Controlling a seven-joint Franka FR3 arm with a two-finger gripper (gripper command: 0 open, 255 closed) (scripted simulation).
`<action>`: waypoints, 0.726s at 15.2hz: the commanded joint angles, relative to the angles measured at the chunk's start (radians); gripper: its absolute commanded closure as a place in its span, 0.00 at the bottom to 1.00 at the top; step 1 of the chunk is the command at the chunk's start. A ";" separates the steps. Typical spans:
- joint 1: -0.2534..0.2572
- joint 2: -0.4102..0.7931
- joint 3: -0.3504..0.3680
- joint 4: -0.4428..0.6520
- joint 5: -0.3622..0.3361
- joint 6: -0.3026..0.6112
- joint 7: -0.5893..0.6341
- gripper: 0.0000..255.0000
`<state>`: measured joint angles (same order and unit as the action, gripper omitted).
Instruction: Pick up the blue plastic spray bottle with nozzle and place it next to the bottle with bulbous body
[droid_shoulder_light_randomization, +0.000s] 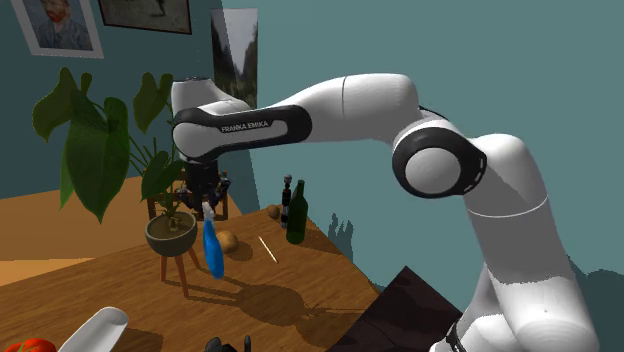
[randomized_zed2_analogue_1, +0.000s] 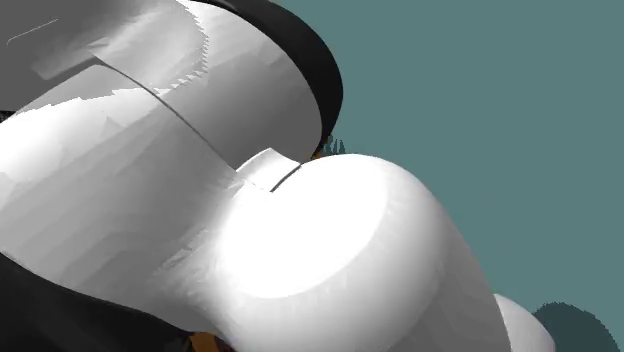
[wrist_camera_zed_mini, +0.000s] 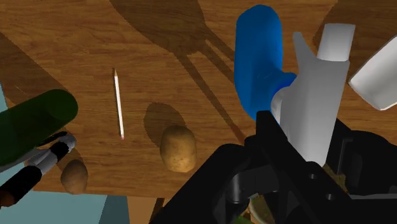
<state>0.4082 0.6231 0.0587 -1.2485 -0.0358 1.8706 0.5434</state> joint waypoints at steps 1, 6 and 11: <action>0.025 0.081 0.003 0.122 -0.006 -0.041 0.025 1.00; 0.106 0.453 0.003 0.734 -0.019 -0.280 0.079 1.00; 0.099 0.382 0.005 0.538 -0.018 -0.155 0.083 1.00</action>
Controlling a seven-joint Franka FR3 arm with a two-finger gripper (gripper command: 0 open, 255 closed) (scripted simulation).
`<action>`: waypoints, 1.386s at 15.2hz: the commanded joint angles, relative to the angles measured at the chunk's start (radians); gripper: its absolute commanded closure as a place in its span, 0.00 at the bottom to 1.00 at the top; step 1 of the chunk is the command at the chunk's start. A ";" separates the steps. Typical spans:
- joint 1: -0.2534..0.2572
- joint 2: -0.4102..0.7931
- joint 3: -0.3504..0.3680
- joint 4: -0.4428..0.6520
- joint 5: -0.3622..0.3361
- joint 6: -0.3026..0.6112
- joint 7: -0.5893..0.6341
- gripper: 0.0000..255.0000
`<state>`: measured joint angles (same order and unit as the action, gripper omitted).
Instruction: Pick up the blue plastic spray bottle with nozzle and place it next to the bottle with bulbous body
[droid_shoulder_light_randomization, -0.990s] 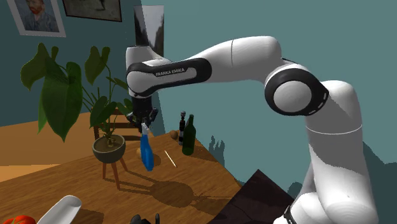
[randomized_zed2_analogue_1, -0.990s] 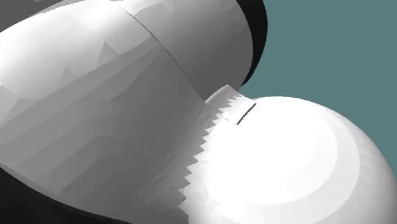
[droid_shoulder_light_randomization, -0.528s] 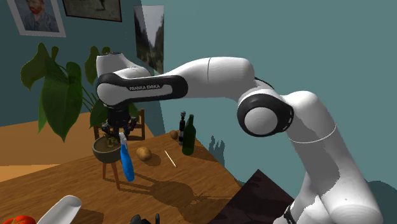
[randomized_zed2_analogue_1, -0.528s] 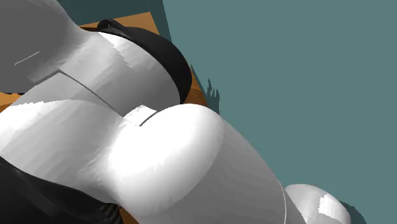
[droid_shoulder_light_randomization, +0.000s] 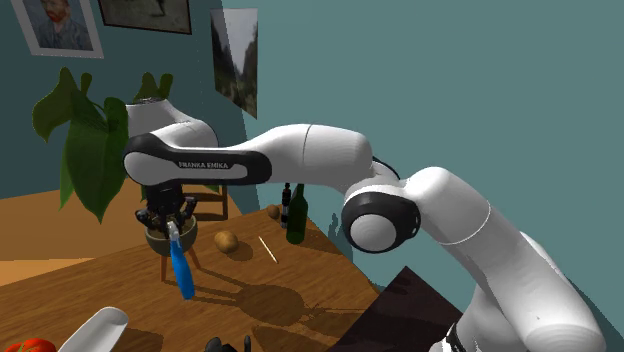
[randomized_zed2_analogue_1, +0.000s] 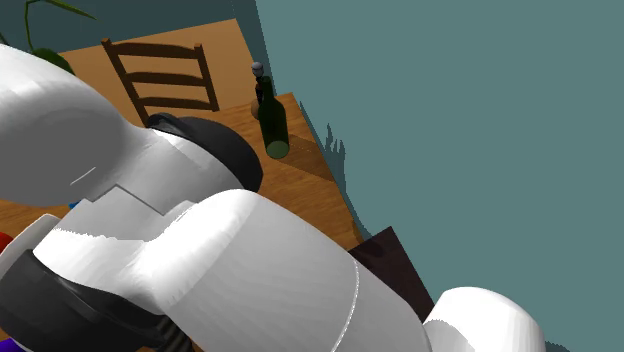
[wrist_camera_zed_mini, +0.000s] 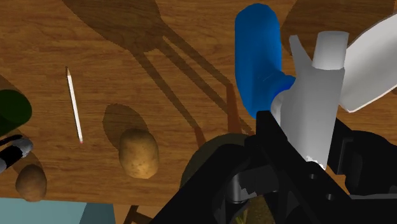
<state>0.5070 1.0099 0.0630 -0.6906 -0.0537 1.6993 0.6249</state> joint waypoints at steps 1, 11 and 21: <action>0.000 -0.008 0.000 -0.040 0.000 0.033 0.002 1.00; -0.004 -0.001 0.000 -0.162 -0.002 0.162 0.005 1.00; -0.005 0.050 -0.001 -0.206 -0.004 0.257 0.007 1.00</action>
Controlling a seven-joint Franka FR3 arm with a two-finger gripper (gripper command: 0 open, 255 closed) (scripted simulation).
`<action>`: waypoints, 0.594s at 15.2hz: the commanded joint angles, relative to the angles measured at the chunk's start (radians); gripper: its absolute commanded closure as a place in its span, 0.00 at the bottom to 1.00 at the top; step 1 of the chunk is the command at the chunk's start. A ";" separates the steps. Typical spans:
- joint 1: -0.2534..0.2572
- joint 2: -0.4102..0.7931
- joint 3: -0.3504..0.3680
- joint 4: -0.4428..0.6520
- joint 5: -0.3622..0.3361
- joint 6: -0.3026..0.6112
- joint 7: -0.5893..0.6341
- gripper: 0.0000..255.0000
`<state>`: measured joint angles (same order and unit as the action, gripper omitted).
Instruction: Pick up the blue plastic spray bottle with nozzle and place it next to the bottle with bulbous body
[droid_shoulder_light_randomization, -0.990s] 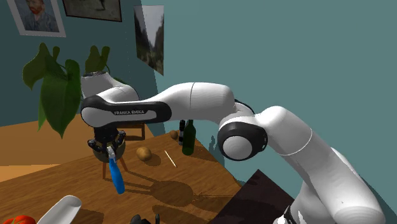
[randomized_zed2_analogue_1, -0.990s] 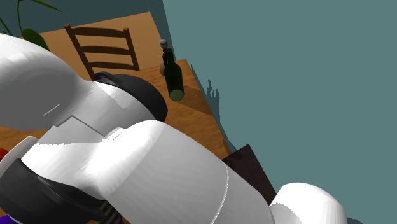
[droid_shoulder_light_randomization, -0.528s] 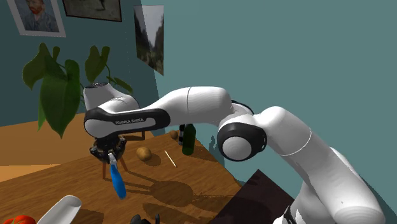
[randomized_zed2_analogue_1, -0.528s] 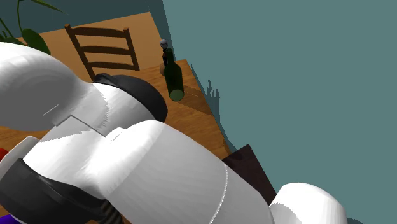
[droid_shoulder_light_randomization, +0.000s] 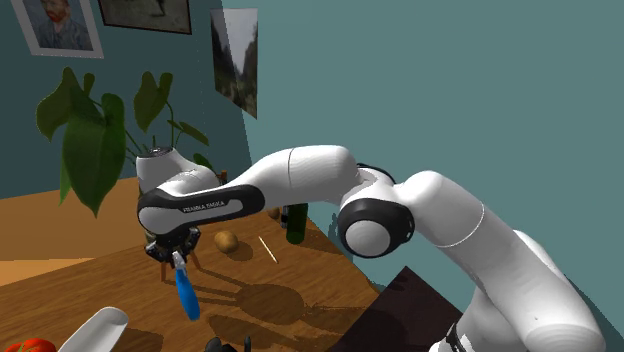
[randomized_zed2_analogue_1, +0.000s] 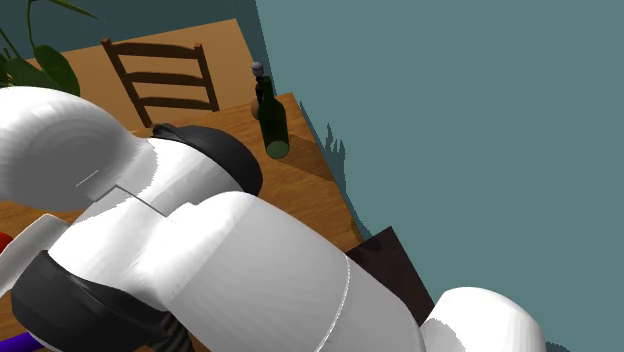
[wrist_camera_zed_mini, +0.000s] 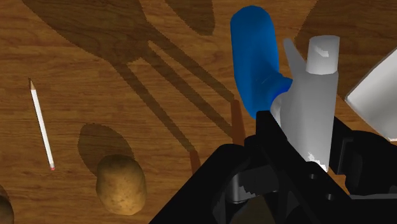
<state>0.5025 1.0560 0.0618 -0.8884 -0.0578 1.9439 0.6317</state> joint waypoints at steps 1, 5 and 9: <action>-0.001 0.010 0.000 -0.010 0.000 0.020 0.000 1.00; 0.000 0.041 -0.001 -0.008 -0.001 0.049 0.000 1.00; 0.000 0.051 -0.001 -0.007 -0.002 0.057 0.000 1.00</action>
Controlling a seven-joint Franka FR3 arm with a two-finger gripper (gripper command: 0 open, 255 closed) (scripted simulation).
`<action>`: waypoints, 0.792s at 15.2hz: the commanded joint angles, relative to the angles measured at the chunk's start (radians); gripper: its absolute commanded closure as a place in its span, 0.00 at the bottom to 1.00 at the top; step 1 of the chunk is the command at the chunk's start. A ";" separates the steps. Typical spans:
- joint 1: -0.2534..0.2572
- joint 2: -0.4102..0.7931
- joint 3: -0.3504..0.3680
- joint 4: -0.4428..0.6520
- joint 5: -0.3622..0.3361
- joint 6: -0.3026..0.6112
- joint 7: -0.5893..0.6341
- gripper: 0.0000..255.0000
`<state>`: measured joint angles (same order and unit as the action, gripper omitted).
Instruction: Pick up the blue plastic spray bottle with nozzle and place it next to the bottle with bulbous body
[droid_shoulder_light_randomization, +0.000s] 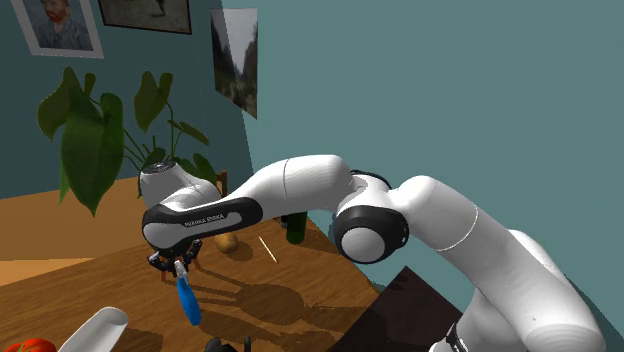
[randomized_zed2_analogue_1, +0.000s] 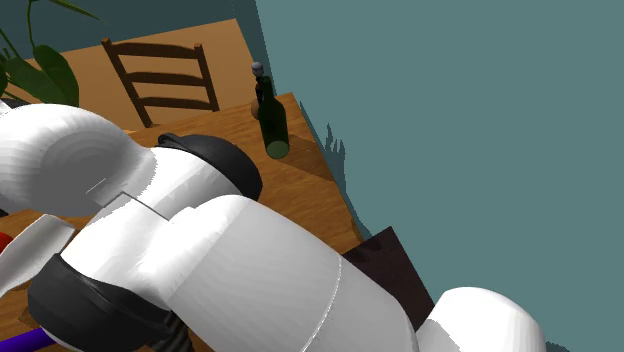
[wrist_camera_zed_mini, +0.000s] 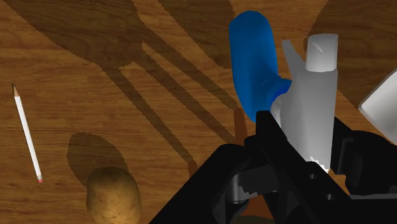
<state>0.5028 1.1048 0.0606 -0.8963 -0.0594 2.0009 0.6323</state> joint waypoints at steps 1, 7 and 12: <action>0.000 0.002 0.000 0.001 0.000 0.000 0.000 1.00; 0.000 0.002 0.000 0.002 0.000 0.000 0.000 0.00; -0.001 -0.018 0.001 -0.001 0.000 -0.017 0.000 0.00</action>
<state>0.5022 1.0891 0.0610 -0.9122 -0.0593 2.0000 0.6330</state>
